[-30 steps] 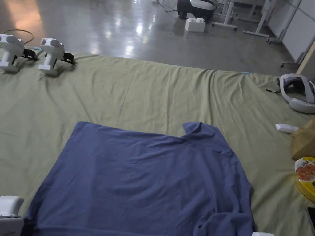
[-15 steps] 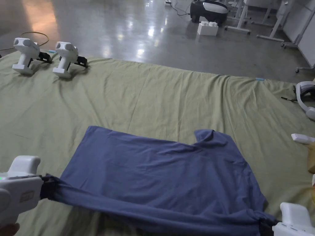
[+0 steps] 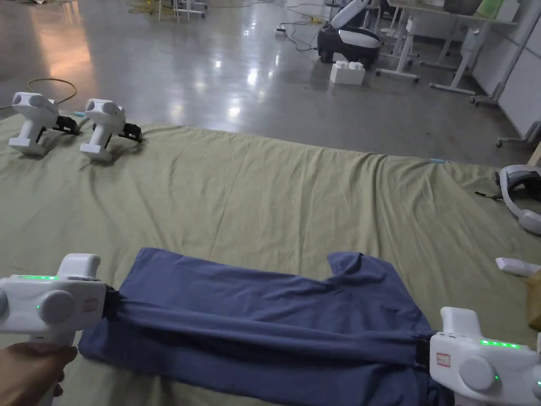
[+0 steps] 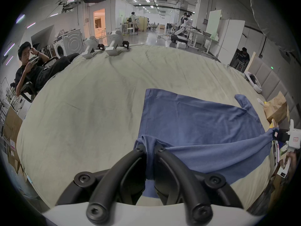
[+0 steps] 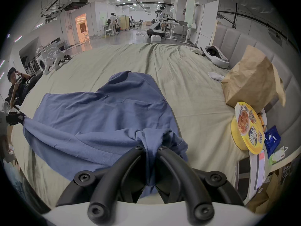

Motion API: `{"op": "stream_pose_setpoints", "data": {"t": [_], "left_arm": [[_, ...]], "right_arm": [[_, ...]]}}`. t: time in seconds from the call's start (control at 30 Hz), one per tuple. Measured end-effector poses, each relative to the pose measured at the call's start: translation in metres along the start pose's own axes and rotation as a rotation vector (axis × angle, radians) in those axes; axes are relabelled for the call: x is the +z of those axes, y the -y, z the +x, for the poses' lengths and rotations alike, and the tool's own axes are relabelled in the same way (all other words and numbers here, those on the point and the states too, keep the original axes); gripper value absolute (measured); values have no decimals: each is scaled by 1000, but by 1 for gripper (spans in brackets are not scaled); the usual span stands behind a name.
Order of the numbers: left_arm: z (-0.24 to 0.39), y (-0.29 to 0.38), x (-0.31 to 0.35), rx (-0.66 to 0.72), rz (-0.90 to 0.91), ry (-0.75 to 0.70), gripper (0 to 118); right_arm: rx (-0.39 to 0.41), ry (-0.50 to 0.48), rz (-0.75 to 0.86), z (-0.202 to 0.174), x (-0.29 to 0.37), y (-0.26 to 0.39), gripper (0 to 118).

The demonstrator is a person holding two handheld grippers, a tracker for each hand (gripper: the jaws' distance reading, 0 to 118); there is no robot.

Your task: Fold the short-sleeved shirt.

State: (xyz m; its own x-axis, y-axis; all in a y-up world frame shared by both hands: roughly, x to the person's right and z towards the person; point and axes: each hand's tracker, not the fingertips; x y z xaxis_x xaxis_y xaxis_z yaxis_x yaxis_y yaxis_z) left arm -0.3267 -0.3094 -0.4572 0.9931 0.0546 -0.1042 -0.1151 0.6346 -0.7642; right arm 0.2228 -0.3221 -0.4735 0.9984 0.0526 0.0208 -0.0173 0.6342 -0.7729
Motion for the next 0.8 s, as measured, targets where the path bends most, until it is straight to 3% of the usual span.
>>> {"op": "stream_pose_setpoints", "data": {"t": [0.27, 0.33, 0.37, 0.4, 0.43, 0.47, 0.8], "left_arm": [[8, -8, -30, -22, -68, -25, 10], [9, -9, -30, -16, -83, -26, 12], [10, -11, -28, -15, -86, -29, 14], [11, -11, -23, -13, -82, -29, 23], [10, -10, -15, -10, -59, -21, 44], [10, -10, -8, -8, -34, -15, 63], [35, 5, 80, -27, 381, 20, 67]], "right_arm": [[53, 31, -87, -8, -43, -2, 11], [56, 38, -83, -10, -42, 0, 19], [55, 46, -70, -11, -37, -1, 32], [46, 46, -6, -10, -29, -1, 54], [37, 20, 45, -10, -18, -2, 66], [25, 4, 90, -10, -7, -4, 69], [-93, 12, 574, -47, 107, -3, 70]]}}
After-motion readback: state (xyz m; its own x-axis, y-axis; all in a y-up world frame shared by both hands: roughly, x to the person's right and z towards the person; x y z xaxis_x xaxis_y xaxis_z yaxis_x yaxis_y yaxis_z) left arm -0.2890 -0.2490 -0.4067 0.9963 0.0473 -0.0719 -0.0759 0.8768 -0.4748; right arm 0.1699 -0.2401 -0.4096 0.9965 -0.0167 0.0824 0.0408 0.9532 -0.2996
